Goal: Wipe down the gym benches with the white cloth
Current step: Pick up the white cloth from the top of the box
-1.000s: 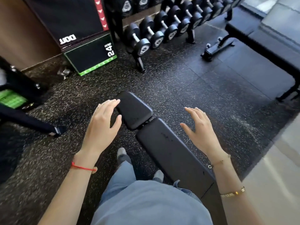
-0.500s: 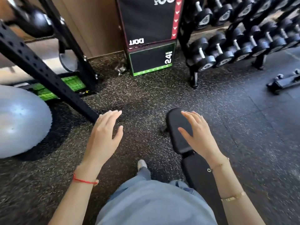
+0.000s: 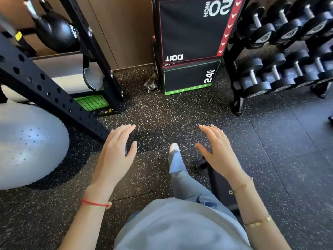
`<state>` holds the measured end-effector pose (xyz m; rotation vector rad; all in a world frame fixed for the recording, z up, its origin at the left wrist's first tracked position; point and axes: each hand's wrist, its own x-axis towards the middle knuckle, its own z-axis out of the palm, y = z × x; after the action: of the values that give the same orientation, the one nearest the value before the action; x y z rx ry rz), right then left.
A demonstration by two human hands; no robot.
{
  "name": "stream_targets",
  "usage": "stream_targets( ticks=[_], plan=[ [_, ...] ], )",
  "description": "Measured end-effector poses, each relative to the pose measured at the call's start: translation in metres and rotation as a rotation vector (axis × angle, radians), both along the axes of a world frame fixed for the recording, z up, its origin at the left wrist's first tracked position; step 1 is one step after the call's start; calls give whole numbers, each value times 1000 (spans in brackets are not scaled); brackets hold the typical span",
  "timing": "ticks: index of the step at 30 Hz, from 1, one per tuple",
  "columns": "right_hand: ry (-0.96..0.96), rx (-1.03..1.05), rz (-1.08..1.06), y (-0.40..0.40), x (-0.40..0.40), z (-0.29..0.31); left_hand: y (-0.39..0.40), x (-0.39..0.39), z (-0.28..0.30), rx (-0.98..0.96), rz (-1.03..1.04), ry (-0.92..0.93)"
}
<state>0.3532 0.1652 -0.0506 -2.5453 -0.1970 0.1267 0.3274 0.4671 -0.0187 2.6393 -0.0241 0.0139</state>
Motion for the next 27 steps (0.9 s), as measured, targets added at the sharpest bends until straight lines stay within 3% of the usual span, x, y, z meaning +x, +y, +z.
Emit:
stream_targets(
  ticks=[13, 27],
  plan=[
    [-80, -19, 6, 2, 302, 28, 0, 293, 26, -48, 35, -64],
    [-52, -37, -15, 20, 552, 9, 22, 564, 6, -26, -24, -129]
  ],
)
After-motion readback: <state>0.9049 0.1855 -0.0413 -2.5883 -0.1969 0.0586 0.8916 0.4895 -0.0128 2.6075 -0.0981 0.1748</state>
